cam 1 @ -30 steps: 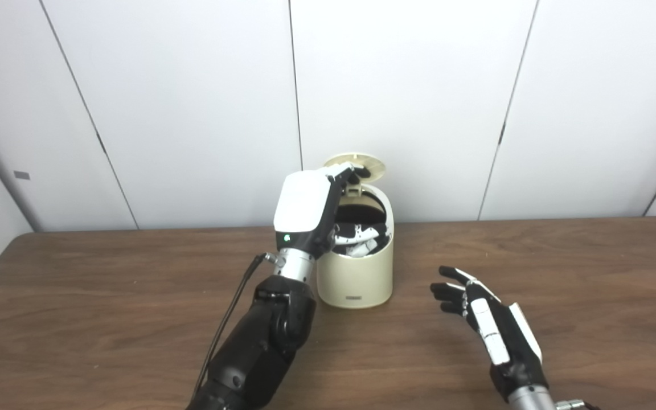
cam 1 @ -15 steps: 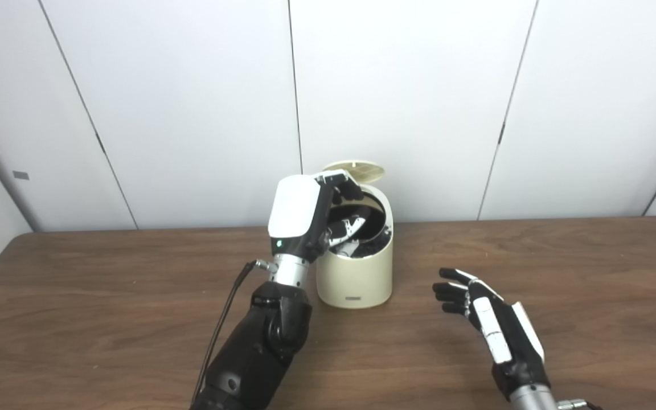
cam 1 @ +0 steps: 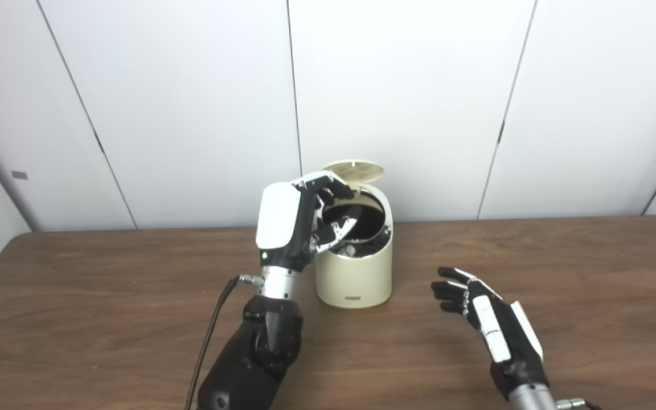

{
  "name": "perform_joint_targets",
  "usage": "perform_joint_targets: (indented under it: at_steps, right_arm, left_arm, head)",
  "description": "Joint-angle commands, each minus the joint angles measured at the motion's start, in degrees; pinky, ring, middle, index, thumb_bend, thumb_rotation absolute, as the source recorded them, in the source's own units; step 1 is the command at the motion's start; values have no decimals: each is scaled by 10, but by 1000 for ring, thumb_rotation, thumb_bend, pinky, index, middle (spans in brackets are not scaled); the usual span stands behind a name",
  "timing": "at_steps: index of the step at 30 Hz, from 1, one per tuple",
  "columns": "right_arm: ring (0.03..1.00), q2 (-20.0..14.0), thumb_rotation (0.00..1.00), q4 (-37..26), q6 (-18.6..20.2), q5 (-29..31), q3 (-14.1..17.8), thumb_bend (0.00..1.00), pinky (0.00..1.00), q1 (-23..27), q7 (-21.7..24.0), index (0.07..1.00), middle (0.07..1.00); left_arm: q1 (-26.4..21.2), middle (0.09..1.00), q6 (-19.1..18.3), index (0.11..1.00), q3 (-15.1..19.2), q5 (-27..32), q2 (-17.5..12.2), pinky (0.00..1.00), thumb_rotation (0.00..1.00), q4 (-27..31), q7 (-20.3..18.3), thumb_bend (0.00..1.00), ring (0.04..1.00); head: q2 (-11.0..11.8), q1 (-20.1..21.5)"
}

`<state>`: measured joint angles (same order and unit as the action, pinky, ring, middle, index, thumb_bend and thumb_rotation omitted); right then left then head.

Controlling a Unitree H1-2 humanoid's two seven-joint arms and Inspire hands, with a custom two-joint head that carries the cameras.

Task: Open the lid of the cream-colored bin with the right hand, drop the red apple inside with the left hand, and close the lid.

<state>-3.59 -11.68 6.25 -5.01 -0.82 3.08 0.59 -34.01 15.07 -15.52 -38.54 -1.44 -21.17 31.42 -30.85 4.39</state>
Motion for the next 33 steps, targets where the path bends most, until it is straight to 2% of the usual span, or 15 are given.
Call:
perform_joint_targets:
  at_steps: [1,9,13,15,17,18,19,21,22,23,25,26,30,33]
  right_arm:
    - [751,-1,1000,-18,-10,-1,2,468,752,15,-1,772,728]
    - [717,-1,1000,-12,-19,-1,6,469,707,18,-3,752,709]
    - [733,-9,1000,-18,-14,-9,4,445,704,18,0,767,731]
    - [749,-11,1000,-21,-14,-16,4,458,687,19,-2,783,754]
    - [791,-12,1000,-23,-14,-9,7,487,712,21,-1,805,788]
    - [819,-13,1000,-23,-14,-7,8,511,740,22,-1,820,812]
    - [828,-14,1000,-23,-13,-5,9,520,750,25,0,825,821]
    - [877,-18,1000,-23,-13,-5,11,538,782,34,0,864,870]
    - [899,-20,1000,-20,-19,-1,14,540,804,39,1,879,893]
    - [918,-22,1000,-15,-25,4,17,547,830,46,2,886,912]
    - [949,-29,1000,-4,-36,13,23,563,883,63,5,900,944]
    - [959,-34,999,2,-39,12,24,562,905,74,6,899,951]
    - [959,-54,1000,10,-33,-6,22,588,914,108,6,890,950]
    - [951,-66,1000,1,-7,-36,11,611,892,138,8,893,950]
  left_arm:
    - [-18,500,23,498,9,9,8,342,0,36,7,476,427]
    - [14,515,-4,508,54,61,20,315,0,130,-35,473,408]
    - [41,535,-32,501,90,129,21,328,0,187,-81,475,441]
    - [58,528,-54,492,110,168,23,378,0,213,-105,495,443]
    - [80,498,-86,497,126,206,24,415,0,244,-130,512,492]
    - [88,550,-97,497,132,220,24,444,49,255,-141,504,516]
    - [105,567,-116,496,139,247,20,454,66,273,-161,501,525]
    - [136,640,-150,498,149,284,7,535,79,303,-196,487,594]
    - [152,684,-166,629,153,298,-1,580,303,316,-211,376,638]
    - [166,719,-179,691,156,309,-9,607,405,326,-225,330,670]
    - [193,812,-205,800,158,324,-27,690,631,339,-254,318,759]
    - [206,855,-214,848,159,334,-35,743,717,342,-267,357,803]
    - [246,975,-228,977,159,362,-50,936,878,339,-303,436,941]
    - [271,998,-233,998,159,389,-42,991,914,334,-318,461,990]
  head:
    - [-1,0]
    - [1,-3]
    - [1,-6]
    - [0,-8]
    - [0,-9]
    - [-1,-9]
    - [-1,-8]
    - [-1,-9]
    - [-1,-9]
    - [-2,-9]
    - [-2,-10]
    - [-2,-10]
    - [-3,-6]
    - [-5,-5]
